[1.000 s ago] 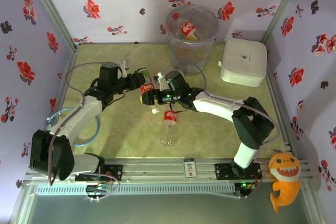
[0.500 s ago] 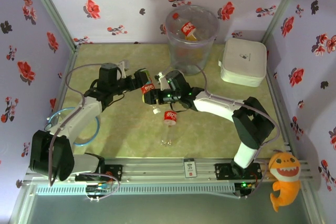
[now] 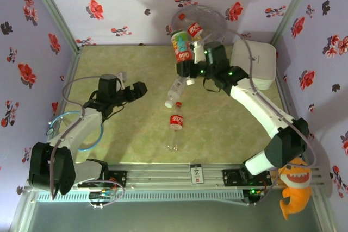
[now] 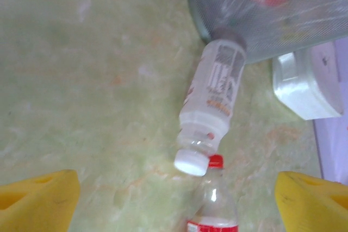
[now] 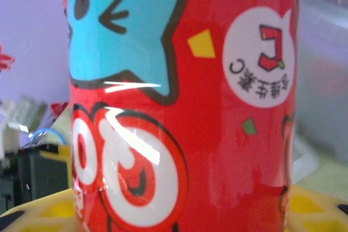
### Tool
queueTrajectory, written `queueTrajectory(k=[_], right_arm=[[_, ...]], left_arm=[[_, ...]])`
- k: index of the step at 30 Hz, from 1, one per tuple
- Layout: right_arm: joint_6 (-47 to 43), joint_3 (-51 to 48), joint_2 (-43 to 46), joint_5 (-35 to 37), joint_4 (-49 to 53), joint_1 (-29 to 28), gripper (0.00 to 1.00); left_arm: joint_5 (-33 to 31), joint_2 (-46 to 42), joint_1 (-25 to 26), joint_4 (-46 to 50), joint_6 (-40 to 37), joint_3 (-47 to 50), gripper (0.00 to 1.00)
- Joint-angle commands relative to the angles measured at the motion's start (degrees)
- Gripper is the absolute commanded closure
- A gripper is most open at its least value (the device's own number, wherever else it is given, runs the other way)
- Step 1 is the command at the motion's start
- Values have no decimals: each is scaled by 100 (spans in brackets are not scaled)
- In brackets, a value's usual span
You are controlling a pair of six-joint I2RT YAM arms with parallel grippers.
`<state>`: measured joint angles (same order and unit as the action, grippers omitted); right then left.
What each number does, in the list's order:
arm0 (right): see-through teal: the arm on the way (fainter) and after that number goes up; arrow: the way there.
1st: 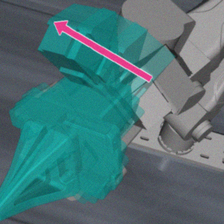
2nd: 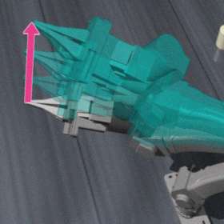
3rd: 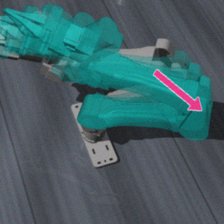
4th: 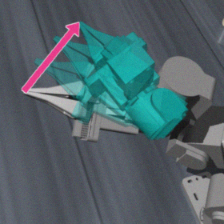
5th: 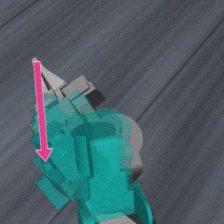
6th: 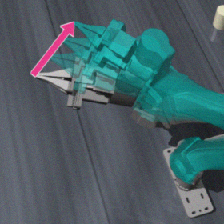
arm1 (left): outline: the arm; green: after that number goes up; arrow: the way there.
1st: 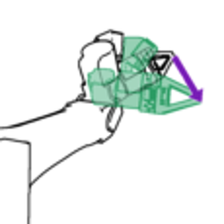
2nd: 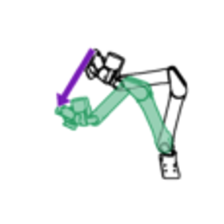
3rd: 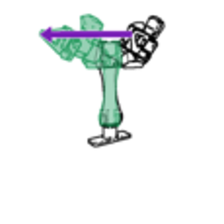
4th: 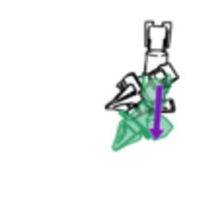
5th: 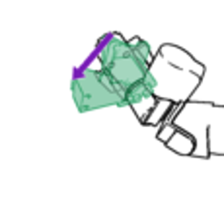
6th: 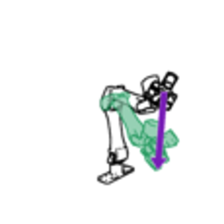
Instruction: Put the plastic bottles in the bin
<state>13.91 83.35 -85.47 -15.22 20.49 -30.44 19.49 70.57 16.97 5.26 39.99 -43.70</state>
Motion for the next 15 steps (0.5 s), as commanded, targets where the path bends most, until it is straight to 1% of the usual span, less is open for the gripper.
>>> queueTrajectory(k=[1, 4, 8, 12, 15], right_arm=[[-614, 436, 49, 322, 301, 403, 48], [-684, 866, -141, 224, 94, 860, 47], [-819, 1833, -871, 183, 142, 1390, 47], [-866, 3027, -1810, 71, 257, 1640, 48], [-1043, 3896, -2458, 234, 401, 1714, 48]], left_arm=[[-76, -123, 33, 202, -73, 118, 8], [-77, -149, 81, 166, -28, 214, 8], [-81, 14, 296, -91, 111, 347, 8], [-345, 342, 770, -16, 58, 241, 9], [-615, 564, 1172, 139, -31, 75, 8]])
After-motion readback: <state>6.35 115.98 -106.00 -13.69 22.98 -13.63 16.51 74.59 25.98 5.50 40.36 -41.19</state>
